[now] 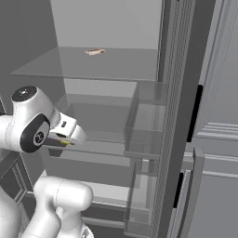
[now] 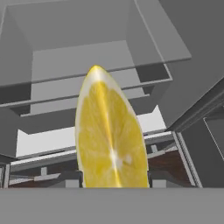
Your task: Grab a lemon wedge from the fridge and one ice cube from the ice bowl, and put them in the glass of lemonade.
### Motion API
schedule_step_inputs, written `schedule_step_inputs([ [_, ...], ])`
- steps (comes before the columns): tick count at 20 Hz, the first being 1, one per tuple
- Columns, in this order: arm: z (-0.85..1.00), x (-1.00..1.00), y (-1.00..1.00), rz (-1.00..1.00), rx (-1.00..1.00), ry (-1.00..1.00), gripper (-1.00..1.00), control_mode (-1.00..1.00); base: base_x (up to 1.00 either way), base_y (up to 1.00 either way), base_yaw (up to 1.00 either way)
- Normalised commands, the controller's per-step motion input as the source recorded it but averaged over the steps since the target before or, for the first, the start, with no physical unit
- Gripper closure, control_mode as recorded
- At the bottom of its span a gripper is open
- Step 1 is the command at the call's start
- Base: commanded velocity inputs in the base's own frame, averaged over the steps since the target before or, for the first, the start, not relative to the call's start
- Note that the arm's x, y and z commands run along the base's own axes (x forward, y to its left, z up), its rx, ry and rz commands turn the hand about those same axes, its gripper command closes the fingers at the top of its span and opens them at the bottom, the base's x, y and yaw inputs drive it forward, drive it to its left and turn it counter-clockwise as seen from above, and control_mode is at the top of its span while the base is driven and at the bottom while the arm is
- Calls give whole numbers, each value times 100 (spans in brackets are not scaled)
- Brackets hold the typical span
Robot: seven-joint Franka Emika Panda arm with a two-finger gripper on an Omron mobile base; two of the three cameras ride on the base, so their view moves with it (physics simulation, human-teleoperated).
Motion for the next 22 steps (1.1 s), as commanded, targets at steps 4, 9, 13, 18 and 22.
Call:
schedule_step_inputs([
  [4, 19, -74, -5, -3, 13, -7, 100, -100, 0, 0, 0],
  [9, 4, -23, 0, 0, 4, -5, 100, -100, 0, 0, 0],
  [13, 0, 0, 0, 0, 0, 0, 100, -100, 0, 0, 0],
  [18, 0, 0, 0, 0, 0, 0, 100, 100, -11, 0, 0],
  [22, 0, 0, 0, 0, 0, 0, 100, 100, -100, 0, 0],
])
